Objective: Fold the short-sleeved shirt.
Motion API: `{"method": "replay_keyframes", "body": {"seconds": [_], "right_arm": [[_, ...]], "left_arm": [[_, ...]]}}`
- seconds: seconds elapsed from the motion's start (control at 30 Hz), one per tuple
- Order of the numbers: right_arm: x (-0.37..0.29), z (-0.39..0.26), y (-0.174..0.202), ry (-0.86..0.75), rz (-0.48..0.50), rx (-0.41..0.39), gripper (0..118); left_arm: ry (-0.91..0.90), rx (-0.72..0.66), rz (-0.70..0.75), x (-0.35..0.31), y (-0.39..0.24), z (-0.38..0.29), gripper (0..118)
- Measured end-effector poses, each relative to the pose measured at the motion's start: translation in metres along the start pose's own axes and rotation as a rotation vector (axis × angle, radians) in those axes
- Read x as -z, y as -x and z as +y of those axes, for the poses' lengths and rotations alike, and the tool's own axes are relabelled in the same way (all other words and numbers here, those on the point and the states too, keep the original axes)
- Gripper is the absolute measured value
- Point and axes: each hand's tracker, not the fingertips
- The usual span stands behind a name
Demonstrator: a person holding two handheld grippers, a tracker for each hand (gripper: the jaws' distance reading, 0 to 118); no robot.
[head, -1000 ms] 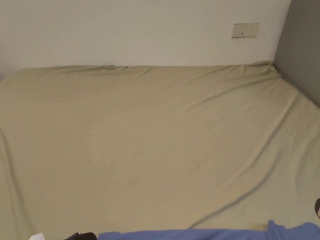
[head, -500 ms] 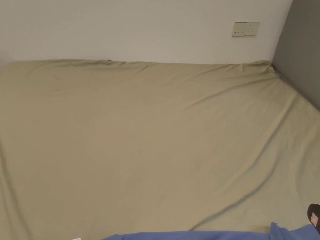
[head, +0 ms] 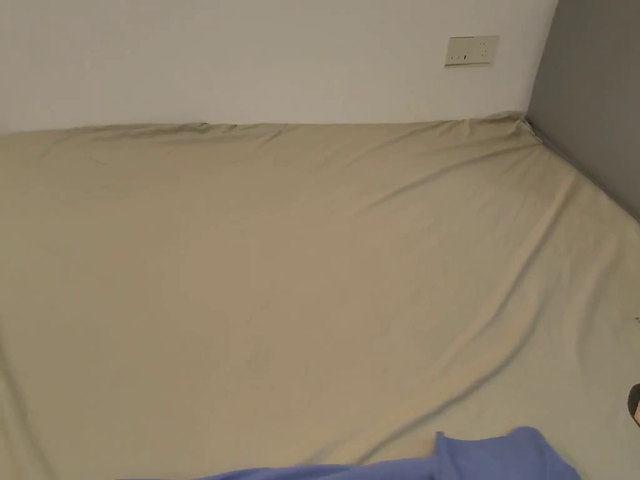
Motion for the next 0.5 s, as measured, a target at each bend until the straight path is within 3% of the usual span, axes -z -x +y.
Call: {"method": "replay_keyframes", "body": {"seconds": [0.07, 0.2, 0.27, 0.37, 0.43, 0.5], "right_arm": [[0.006, -0.004, 0.005, 0.004, 0.014, 0.013, 2], [0.008, -0.005, 0.013, -0.001, 0.054, 0.075, 2], [0.008, -0.006, 0.015, -0.005, 0.067, 0.082, 2], [-0.002, 0.001, 0.013, -0.029, 0.085, 0.091, 2], [-0.012, 0.006, 0.011, -0.061, 0.114, 0.155, 2], [-0.021, 0.007, 0.005, -0.081, 0.115, 0.160, 2]], "left_arm": [[-0.018, 0.049, 0.089, -0.016, -0.011, 0.000, 4], [-0.022, 0.302, 0.170, -0.028, -0.084, -0.031, 4], [-0.028, 0.355, 0.147, -0.021, -0.115, -0.042, 4], [0.054, 0.411, 0.089, 0.014, -0.162, -0.071, 4], [0.112, 0.489, 0.113, 0.049, -0.185, -0.096, 4], [0.168, 0.570, 0.191, 0.088, -0.200, -0.121, 4]]}}
